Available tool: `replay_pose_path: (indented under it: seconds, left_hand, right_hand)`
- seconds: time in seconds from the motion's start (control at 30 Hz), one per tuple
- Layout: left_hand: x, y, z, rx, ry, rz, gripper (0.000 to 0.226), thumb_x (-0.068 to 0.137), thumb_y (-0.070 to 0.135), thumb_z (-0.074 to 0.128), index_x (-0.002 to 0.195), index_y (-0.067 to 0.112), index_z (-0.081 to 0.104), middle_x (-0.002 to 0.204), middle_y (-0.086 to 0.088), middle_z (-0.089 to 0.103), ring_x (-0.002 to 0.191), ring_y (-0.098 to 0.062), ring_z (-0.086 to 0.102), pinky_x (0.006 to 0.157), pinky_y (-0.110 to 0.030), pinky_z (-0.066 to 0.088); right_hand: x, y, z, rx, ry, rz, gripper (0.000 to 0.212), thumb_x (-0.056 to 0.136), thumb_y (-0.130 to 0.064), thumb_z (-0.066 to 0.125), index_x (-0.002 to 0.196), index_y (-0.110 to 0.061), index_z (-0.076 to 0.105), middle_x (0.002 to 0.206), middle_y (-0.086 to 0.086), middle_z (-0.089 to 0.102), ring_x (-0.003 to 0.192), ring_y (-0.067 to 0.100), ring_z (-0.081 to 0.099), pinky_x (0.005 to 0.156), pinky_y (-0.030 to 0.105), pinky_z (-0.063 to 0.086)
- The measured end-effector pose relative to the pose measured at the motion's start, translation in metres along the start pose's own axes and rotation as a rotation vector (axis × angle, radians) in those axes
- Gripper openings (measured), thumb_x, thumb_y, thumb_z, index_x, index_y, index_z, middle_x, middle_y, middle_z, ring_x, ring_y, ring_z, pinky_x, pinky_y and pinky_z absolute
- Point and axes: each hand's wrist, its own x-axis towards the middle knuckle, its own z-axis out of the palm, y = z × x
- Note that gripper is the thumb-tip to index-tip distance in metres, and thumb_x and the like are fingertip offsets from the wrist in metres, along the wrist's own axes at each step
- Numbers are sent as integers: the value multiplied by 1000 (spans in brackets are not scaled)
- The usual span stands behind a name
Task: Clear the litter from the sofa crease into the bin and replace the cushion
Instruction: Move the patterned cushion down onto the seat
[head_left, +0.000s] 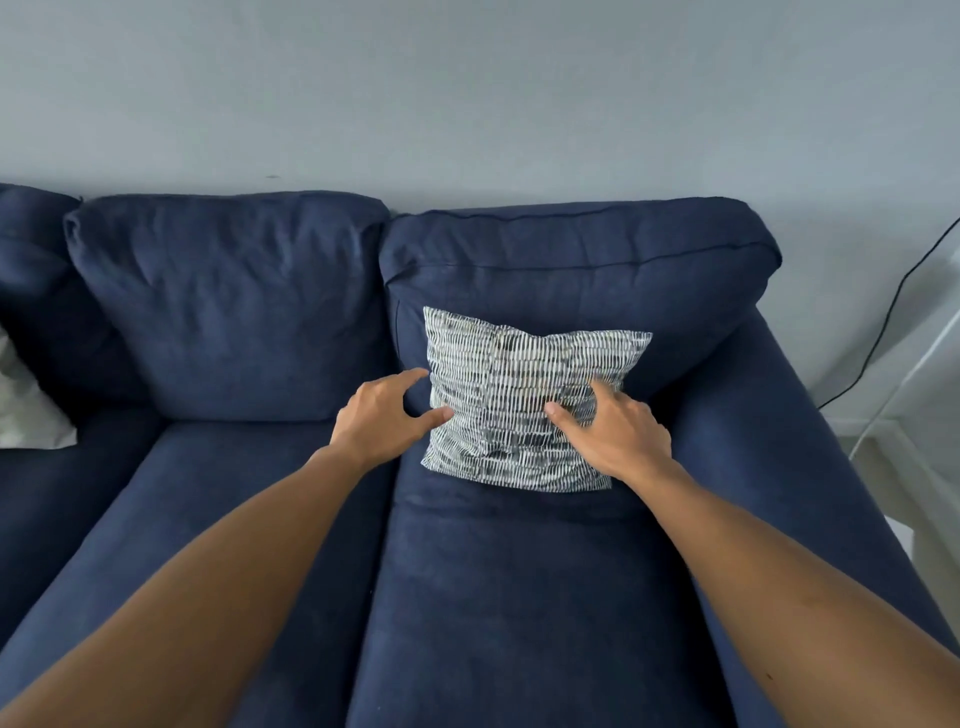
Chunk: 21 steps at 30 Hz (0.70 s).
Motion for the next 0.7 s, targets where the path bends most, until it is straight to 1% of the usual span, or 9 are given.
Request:
replay_pose_path:
  seconds: [0.1,0.2,0.23,0.27,0.33,0.4,0.5,0.6,0.7]
  left_hand:
    - [15,-3,27,-10,-25,-6,93,65,89,56,142,37,46,143,13,55,133,-15,49,92,-41,46]
    - [26,-8,52,-21,-45,-19,102,61,94,54,144,36,41,137,12,58,128,-15,51,86,-37,47]
    - [31,-10,62,-17,-59,-28,107,60,95,53,146,35,37,140,10,56,130,-16,49,88,-39,48]
    - [37,-11,72,-14,-76,-41,112,59,96,52,149,34,32,146,8,51,136,-18,45,94,-44,48]
    - [47,-15,91,-22,-111,-81,119,58,97,53,153,33,22,156,3,39,143,-22,35,102,-53,43]
    - [58,-19,107,-50,-120,-118,124,56,97,56,154,35,15,159,2,33,145,-23,31,103,-56,41]
    - [75,-22,130,-109,-121,-166,131,53,95,60,156,34,7,162,1,28,146,-24,30,106,-56,40]
    - [89,-24,149,-219,-113,-199,135,53,90,67,157,32,4,160,-1,33,145,-24,33,111,-53,39]
    - [97,-27,163,-317,-108,-224,133,52,86,73,155,31,9,154,0,43,141,-23,40,112,-53,39]
  right_hand:
    - [14,15,25,10,-28,38,110,69,-96,17,147,-19,25,143,10,48,125,35,46,88,51,48]
    - [27,28,49,44,-41,74,112,69,-96,21,148,-16,22,143,10,47,126,36,44,86,51,45]
    - [33,33,59,53,-48,89,113,68,-96,22,148,-16,20,143,11,46,127,36,43,86,51,44]
    - [40,38,69,59,-55,108,115,67,-97,22,149,-16,18,144,11,45,127,36,42,86,51,43]
    - [53,46,87,73,-62,141,120,64,-99,20,151,-17,12,145,11,43,128,36,40,85,51,43]
    - [64,54,103,98,-47,167,125,60,-102,18,152,-17,9,145,11,43,127,36,42,83,51,43]
    - [81,67,125,127,-35,189,129,58,-103,19,152,-16,7,144,13,44,126,37,42,84,52,44]
    - [96,79,140,148,-36,194,131,57,-103,20,153,-15,4,143,14,45,126,38,43,86,52,45]
    - [107,88,152,167,-34,188,131,57,-103,23,152,-17,2,142,14,47,125,38,44,85,52,46]
